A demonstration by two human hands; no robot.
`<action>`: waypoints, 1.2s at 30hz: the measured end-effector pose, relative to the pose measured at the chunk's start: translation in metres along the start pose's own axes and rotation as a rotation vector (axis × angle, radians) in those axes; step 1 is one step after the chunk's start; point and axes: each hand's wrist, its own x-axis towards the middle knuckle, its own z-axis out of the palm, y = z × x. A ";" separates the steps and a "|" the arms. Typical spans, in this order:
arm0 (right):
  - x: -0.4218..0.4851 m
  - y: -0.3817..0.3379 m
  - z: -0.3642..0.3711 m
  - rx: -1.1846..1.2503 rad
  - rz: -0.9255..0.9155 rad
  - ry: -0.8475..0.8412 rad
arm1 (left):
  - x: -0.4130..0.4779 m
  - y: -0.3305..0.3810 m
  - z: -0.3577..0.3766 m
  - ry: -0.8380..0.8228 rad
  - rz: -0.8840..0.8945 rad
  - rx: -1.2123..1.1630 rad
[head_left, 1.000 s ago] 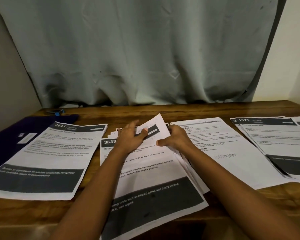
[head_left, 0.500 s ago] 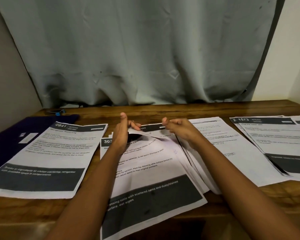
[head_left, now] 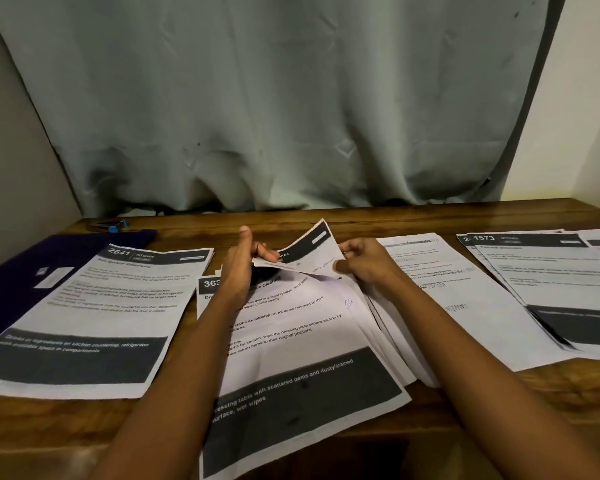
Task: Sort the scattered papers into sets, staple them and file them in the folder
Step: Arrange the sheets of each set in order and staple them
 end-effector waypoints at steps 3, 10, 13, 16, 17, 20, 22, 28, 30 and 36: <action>-0.005 -0.008 -0.004 0.142 -0.060 -0.142 | 0.001 0.001 -0.002 -0.008 -0.011 -0.002; -0.011 -0.012 -0.011 0.122 -0.017 -0.505 | -0.008 0.007 0.000 -0.100 0.106 -0.032; -0.011 -0.011 -0.011 0.090 -0.037 -0.580 | -0.003 0.001 -0.005 -0.151 0.106 -0.052; -0.008 -0.012 -0.011 0.201 -0.006 -0.428 | 0.004 -0.005 -0.008 -0.106 0.103 -0.056; -0.006 -0.010 -0.011 0.221 0.003 -0.302 | 0.005 -0.005 -0.008 -0.097 0.098 -0.055; 0.004 0.002 -0.011 -0.104 -0.001 0.056 | 0.004 -0.005 -0.009 -0.096 0.075 -0.048; 0.006 0.007 -0.009 -0.212 0.032 0.090 | 0.004 -0.006 -0.009 -0.107 0.063 -0.022; 0.003 0.001 -0.001 -0.116 0.110 -0.006 | 0.002 -0.004 -0.008 -0.081 0.079 -0.032; 0.003 0.000 0.000 -0.139 0.127 -0.042 | 0.003 -0.005 -0.008 -0.076 0.085 -0.019; 0.000 -0.002 0.004 0.092 0.037 0.002 | -0.002 0.009 -0.004 -0.153 0.151 -0.064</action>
